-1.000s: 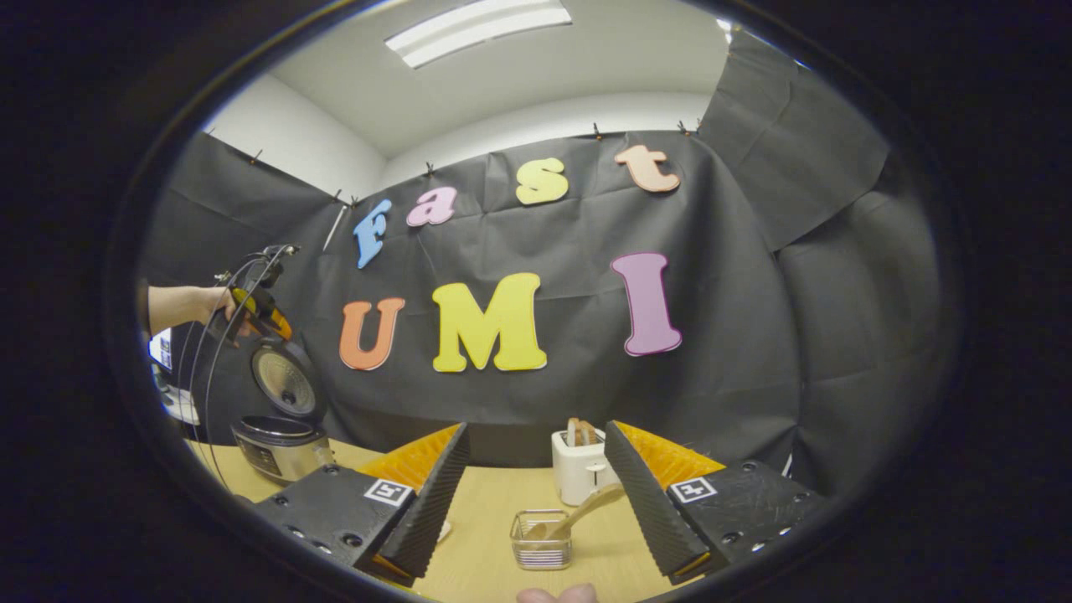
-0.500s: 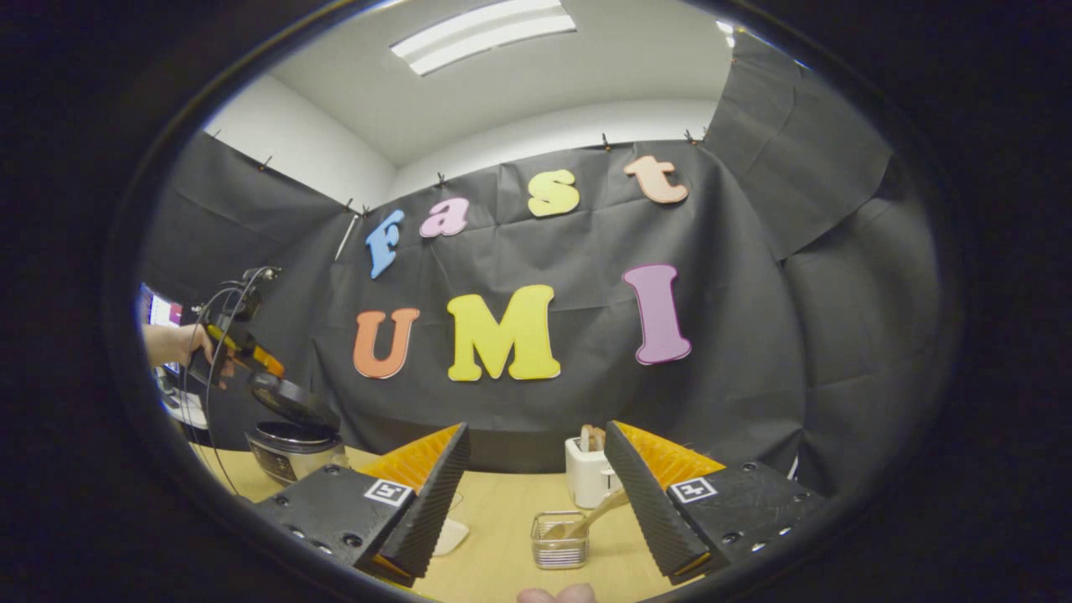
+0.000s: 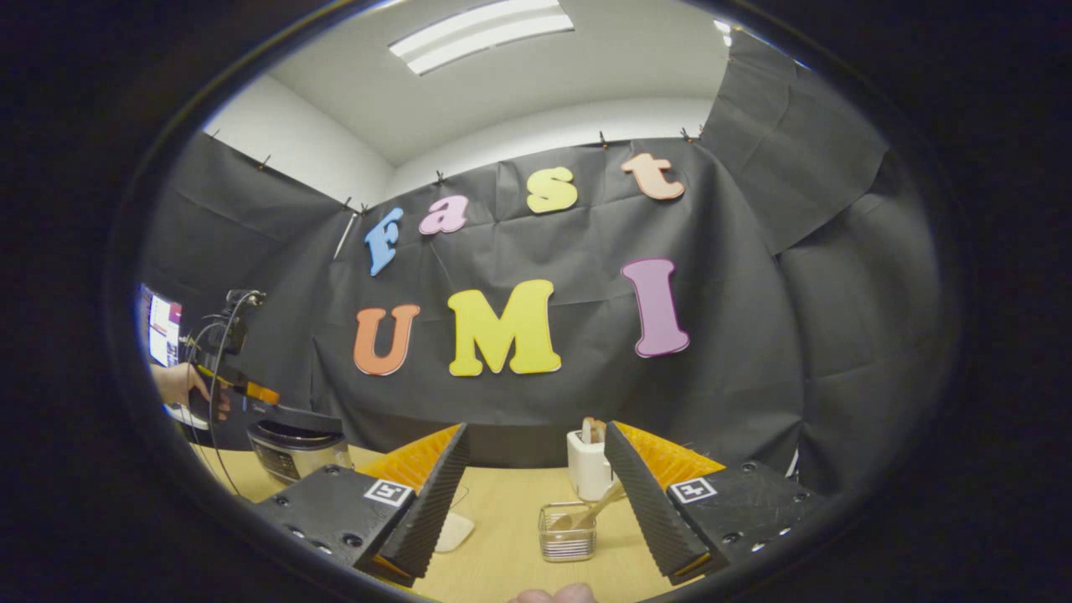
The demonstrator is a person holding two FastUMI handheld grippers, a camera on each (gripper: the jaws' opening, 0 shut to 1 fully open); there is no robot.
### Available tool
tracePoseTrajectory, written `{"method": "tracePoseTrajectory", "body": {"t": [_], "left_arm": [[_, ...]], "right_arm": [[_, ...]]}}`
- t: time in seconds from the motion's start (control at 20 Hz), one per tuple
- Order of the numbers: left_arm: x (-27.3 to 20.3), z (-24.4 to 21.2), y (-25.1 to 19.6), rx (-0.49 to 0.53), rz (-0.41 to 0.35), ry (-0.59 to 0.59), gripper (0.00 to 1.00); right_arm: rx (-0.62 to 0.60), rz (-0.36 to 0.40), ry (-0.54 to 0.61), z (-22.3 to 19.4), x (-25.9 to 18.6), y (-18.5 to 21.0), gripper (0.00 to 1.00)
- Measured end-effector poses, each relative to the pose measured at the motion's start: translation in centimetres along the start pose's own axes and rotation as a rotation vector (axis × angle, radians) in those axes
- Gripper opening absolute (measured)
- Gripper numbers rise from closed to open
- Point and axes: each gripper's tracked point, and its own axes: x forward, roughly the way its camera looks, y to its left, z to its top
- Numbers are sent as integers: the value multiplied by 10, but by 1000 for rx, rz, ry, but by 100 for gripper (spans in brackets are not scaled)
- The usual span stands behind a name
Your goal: Close the left gripper, press the button to open the rice cooker; take a wooden spoon from the chopstick holder with the right hand, scoop a spoonful of rice and pour it into the rice cooker, then put the wooden spoon back into the chopstick holder.
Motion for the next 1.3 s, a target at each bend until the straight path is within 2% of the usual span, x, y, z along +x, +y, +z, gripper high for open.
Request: {"method": "tracePoseTrajectory", "body": {"t": [0.45,0.65,0.95,1.0,1.05,1.1,1.15,1.3], "left_arm": [[0,-30,0,-35,1,19,86],[-1,-29,0,5,16,-26,86],[-1,-32,0,-2,12,-39,87],[0,-34,-1,-2,11,-43,86],[0,-42,-1,-3,13,-25,86],[-2,-37,-2,18,12,-67,86],[0,-40,-3,33,13,-83,87],[6,-37,-7,18,18,-110,86]], "right_arm": [[-10,-20,23,-11,-5,0,95],[19,-34,52,-19,-3,-3,95],[47,-40,78,-30,2,-4,95],[50,-40,80,-33,4,-4,92],[51,-40,83,-34,5,-3,95],[52,-40,87,-38,5,-3,92],[51,-40,90,-41,7,-2,95],[48,-38,107,-48,10,2,95]]}}
